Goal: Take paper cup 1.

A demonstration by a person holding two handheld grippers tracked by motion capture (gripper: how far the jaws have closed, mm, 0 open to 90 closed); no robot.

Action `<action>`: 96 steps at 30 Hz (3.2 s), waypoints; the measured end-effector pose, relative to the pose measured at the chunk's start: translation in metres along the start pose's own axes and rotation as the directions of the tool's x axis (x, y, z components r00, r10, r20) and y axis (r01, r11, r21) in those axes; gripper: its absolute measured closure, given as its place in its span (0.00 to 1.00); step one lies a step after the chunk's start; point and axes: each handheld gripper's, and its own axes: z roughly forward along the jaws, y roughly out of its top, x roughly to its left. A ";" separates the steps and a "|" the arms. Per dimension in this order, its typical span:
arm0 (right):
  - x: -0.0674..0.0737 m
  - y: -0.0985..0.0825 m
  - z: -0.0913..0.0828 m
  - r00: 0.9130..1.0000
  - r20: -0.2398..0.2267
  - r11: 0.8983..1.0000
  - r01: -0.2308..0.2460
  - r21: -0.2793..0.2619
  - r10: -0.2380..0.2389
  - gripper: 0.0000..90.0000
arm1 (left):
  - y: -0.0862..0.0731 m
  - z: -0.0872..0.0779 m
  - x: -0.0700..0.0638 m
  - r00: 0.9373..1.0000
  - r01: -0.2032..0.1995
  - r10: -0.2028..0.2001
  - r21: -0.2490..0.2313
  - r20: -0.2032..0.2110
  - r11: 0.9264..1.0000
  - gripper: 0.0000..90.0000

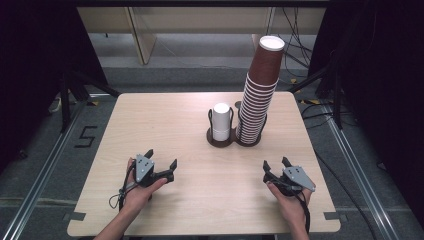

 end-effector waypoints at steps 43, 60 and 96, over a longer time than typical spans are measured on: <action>0.057 0.074 0.034 0.989 -0.139 0.996 0.032 -0.086 -0.044 0.33 | 0.039 0.085 -0.038 0.969 -0.149 0.142 0.017 0.201 0.989 0.16; 0.086 0.109 0.071 0.976 -0.188 0.993 0.101 -0.065 -0.112 0.34 | 0.045 0.136 -0.058 0.959 -0.092 0.061 0.099 0.276 0.991 0.19; 0.116 0.133 0.120 0.965 -0.184 0.982 0.185 -0.025 -0.187 0.35 | 0.042 0.160 -0.067 0.961 -0.086 0.041 0.154 0.272 0.984 0.19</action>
